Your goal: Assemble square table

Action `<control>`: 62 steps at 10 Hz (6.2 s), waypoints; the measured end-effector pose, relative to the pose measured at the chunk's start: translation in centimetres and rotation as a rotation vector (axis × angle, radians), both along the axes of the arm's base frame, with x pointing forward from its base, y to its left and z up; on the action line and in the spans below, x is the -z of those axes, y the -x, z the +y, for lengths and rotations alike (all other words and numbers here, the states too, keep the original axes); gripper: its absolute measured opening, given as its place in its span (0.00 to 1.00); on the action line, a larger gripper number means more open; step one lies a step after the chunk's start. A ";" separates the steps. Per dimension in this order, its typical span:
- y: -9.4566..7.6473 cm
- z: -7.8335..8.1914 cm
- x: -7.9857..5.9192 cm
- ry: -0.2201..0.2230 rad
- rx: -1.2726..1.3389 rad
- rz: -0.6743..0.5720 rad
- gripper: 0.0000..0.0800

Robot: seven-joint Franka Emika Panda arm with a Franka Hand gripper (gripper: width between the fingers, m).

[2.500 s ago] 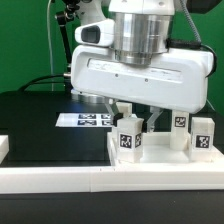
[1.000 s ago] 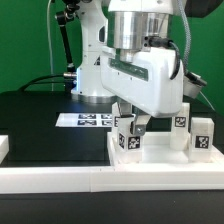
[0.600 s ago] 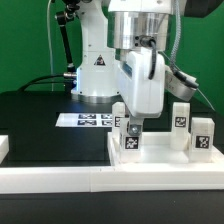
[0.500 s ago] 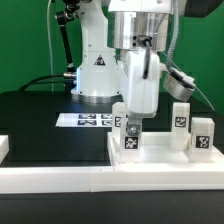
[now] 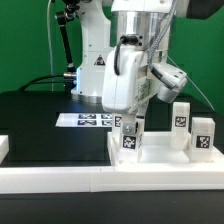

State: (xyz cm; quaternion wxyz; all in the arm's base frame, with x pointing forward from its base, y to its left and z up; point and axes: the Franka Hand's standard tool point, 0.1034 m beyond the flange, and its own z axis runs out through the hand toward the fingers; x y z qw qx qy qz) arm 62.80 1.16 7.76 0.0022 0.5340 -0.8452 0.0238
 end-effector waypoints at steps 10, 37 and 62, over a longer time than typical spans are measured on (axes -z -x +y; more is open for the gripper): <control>0.2 0.1 0.0 -0.044 0.173 -0.061 0.36; 0.6 -0.6 -0.1 0.052 -1.420 0.124 0.66; 0.6 -0.4 0.1 0.089 0.028 -0.038 0.38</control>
Offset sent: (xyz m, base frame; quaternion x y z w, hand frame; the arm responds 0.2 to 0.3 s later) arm 0.0000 0.0000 0.0000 0.0000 0.0000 0.1296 0.9916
